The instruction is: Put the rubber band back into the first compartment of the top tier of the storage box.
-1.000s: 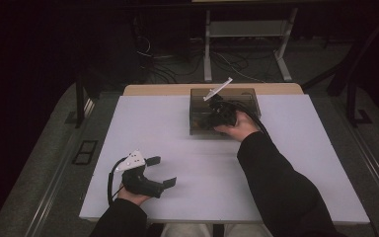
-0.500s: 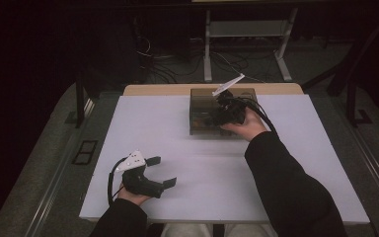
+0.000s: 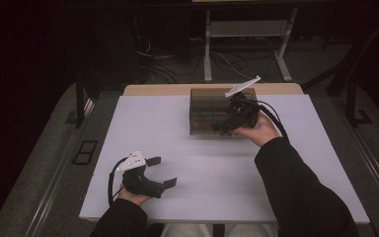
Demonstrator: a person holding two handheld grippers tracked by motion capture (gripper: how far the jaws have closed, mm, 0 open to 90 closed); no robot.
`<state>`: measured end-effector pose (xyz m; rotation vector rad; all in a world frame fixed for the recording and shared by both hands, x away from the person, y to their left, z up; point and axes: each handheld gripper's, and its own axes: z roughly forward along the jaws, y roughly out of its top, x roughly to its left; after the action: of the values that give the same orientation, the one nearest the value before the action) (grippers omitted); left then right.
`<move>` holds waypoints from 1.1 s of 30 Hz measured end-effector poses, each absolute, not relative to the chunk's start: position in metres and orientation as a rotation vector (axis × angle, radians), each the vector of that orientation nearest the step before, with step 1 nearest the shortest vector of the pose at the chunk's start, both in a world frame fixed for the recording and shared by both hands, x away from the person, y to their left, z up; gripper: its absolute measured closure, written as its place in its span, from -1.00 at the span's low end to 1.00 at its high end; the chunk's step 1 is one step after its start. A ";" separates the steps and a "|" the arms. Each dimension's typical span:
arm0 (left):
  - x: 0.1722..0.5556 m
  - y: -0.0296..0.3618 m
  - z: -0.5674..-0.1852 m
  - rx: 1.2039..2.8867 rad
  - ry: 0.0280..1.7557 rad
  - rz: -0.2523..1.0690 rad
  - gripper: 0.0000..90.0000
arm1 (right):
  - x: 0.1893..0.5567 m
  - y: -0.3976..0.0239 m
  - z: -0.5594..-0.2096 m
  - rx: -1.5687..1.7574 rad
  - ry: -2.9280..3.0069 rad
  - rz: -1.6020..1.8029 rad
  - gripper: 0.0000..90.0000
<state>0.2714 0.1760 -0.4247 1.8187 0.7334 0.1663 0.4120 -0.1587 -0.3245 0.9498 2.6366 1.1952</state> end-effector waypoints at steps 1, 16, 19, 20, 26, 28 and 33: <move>0.271 0.176 -0.425 1.818 0.734 0.166 -1.00 | 0.410 -0.161 -0.324 0.947 2.627 1.198 -1.00; 0.271 0.175 -0.425 1.819 0.737 0.164 -1.00 | 0.377 -0.187 -0.327 0.955 2.604 1.202 -1.00; 0.272 0.176 -0.425 1.820 0.736 0.166 -1.00 | 0.370 -0.191 -0.328 0.951 2.599 1.205 -1.00; 0.272 0.176 -0.425 1.820 0.734 0.167 -1.00 | 0.368 -0.192 -0.329 0.948 2.598 1.208 -1.00; 0.272 0.175 -0.425 1.822 0.734 0.168 -1.00 | 0.354 -0.200 -0.333 0.945 2.590 1.212 -1.00; 0.272 0.175 -0.425 1.821 0.736 0.167 -1.00 | 0.350 -0.203 -0.335 0.947 2.586 1.210 -1.00; 0.271 0.175 -0.425 1.820 0.738 0.165 -1.00 | 0.341 -0.210 -0.339 0.959 2.577 1.212 -1.00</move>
<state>0.2712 0.1751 -0.4251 1.8199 0.7376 0.1650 0.3406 -0.2105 -0.3393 0.9591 2.5771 1.2122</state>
